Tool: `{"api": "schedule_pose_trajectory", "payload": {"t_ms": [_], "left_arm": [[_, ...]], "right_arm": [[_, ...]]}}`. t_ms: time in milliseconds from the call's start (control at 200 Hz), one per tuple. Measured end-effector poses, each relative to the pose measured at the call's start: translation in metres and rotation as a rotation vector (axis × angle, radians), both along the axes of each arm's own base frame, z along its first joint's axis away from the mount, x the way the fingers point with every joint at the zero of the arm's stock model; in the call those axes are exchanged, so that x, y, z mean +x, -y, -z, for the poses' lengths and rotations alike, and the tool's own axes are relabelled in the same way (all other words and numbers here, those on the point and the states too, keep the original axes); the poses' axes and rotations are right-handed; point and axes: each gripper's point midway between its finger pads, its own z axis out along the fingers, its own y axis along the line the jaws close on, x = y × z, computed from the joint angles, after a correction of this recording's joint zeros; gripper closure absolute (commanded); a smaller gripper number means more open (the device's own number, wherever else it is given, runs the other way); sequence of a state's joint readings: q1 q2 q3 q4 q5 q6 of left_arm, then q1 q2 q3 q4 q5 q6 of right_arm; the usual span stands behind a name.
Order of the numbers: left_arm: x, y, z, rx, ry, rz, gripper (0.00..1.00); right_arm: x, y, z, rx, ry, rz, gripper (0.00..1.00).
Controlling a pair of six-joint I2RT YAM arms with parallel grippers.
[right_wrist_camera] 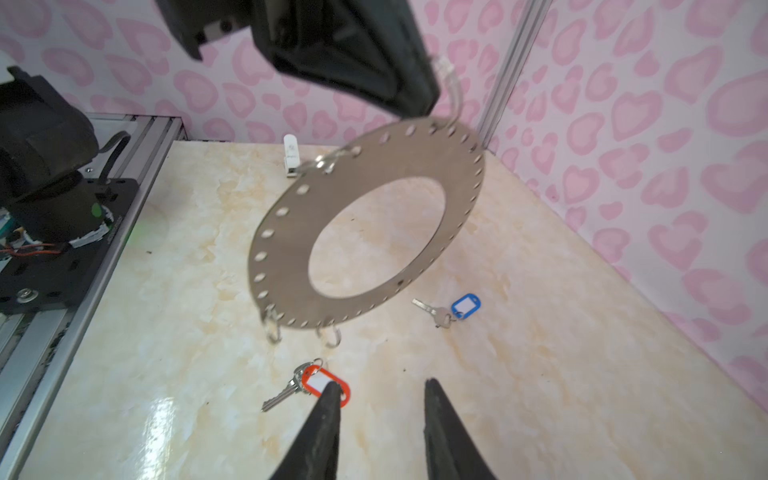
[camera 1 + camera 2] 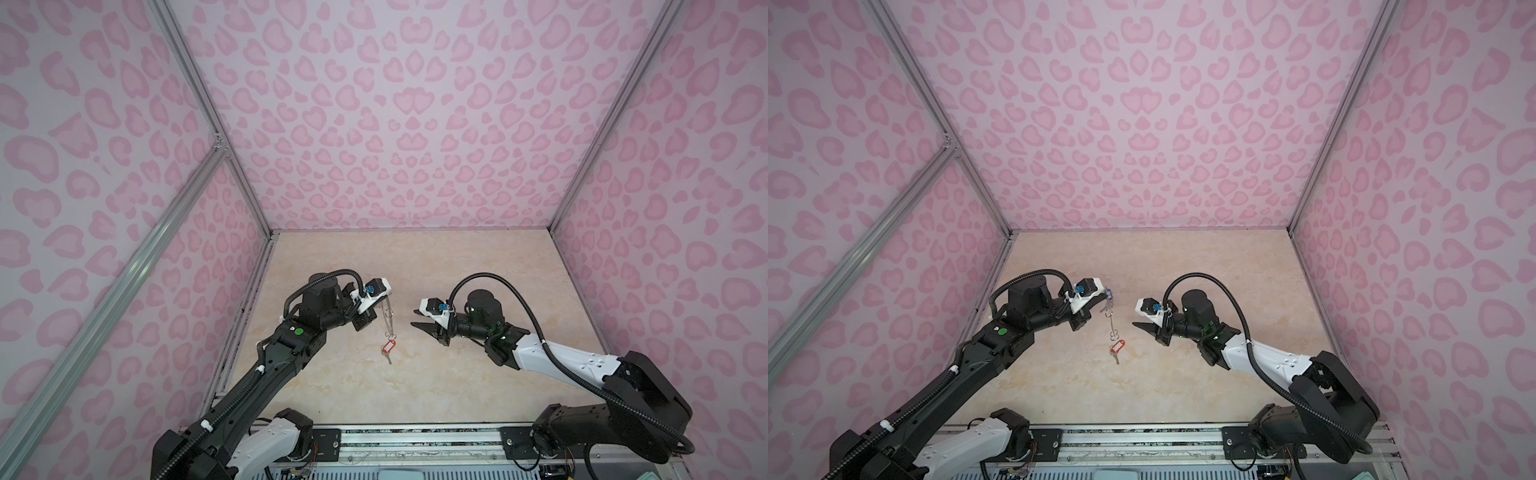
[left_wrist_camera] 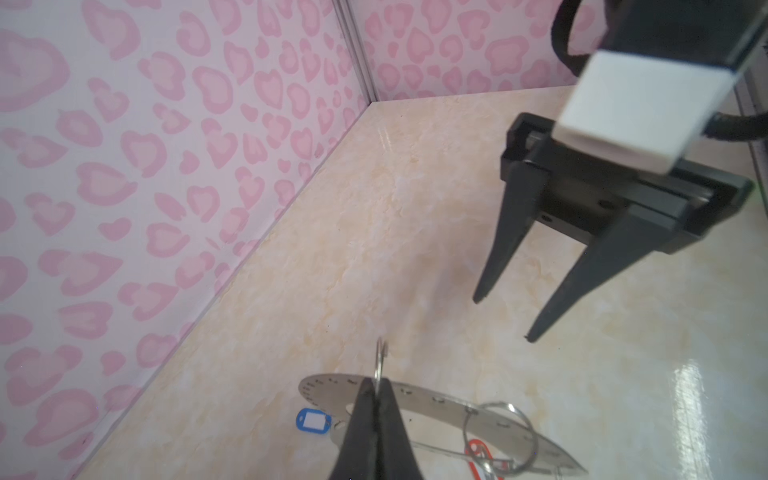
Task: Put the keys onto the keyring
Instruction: 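Release the plate from the right gripper and lower it toward the red-tag key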
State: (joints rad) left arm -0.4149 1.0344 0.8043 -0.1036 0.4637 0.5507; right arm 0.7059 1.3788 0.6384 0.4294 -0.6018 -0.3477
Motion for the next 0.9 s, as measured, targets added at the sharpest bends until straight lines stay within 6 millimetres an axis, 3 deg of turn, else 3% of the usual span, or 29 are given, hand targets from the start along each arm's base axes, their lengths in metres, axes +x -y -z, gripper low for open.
{"api": "schedule_pose_trajectory", "payload": {"t_ms": [145,275,545,905], "left_arm": [[0.013,-0.025,0.003,0.002,-0.023,-0.085,0.97],[0.022,-0.046,0.003,-0.013,-0.034,-0.158,0.97],[0.027,-0.074,0.016,-0.028,-0.073,-0.282,0.97],[0.03,-0.078,0.027,-0.069,-0.111,-0.333,0.97]], "right_arm": [[-0.016,-0.015,0.044,-0.1,-0.101,-0.021,0.68],[-0.022,-0.026,0.07,-0.173,-0.148,-0.027,0.68],[-0.006,-0.057,0.095,-0.264,-0.255,0.017,0.72],[0.004,-0.075,0.131,-0.383,-0.433,0.082,0.71]]}}
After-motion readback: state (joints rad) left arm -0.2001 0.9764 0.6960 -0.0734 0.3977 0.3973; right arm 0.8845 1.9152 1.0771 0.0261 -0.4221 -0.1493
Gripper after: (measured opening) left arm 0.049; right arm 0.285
